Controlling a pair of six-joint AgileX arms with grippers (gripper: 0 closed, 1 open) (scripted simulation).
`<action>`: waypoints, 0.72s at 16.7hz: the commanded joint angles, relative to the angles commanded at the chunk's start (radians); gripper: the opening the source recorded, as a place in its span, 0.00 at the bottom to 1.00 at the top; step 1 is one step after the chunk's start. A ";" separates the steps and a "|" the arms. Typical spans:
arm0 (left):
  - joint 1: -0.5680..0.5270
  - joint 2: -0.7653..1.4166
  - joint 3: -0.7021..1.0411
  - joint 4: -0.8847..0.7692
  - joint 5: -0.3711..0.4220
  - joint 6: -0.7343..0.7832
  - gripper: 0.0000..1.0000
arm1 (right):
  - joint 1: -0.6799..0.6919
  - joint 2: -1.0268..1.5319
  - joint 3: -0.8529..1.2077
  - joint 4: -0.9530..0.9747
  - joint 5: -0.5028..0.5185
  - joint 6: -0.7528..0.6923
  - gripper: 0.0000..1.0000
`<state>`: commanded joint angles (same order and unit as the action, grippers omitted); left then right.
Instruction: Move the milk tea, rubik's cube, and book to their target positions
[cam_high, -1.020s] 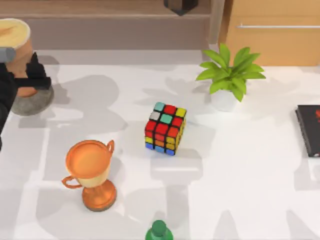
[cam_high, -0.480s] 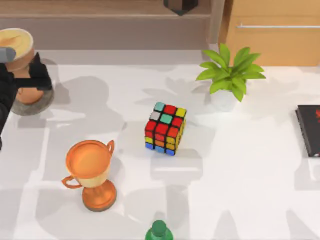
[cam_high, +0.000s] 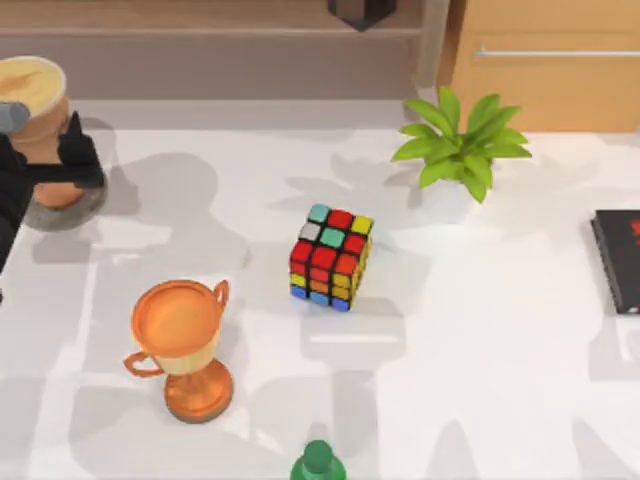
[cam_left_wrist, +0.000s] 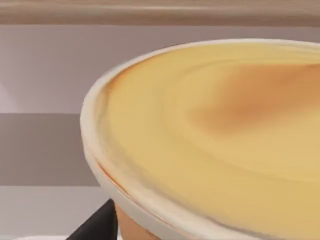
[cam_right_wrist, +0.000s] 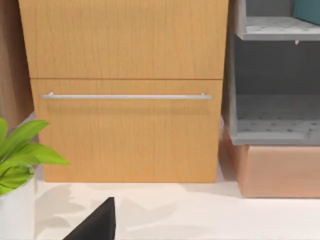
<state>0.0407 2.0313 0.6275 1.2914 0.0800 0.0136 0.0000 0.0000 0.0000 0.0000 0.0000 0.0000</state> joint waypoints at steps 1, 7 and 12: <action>0.001 -0.007 -0.017 0.008 0.001 0.000 1.00 | 0.000 0.000 0.000 0.000 0.000 0.000 1.00; 0.005 -0.040 -0.088 0.049 0.005 0.001 1.00 | 0.000 0.000 0.000 0.000 0.000 0.000 1.00; 0.002 -0.074 -0.090 0.013 0.005 0.001 1.00 | 0.000 0.000 0.000 0.000 0.000 0.000 1.00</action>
<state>0.0423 1.9575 0.5373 1.3048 0.0851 0.0151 0.0000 0.0000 0.0000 0.0000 0.0000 0.0000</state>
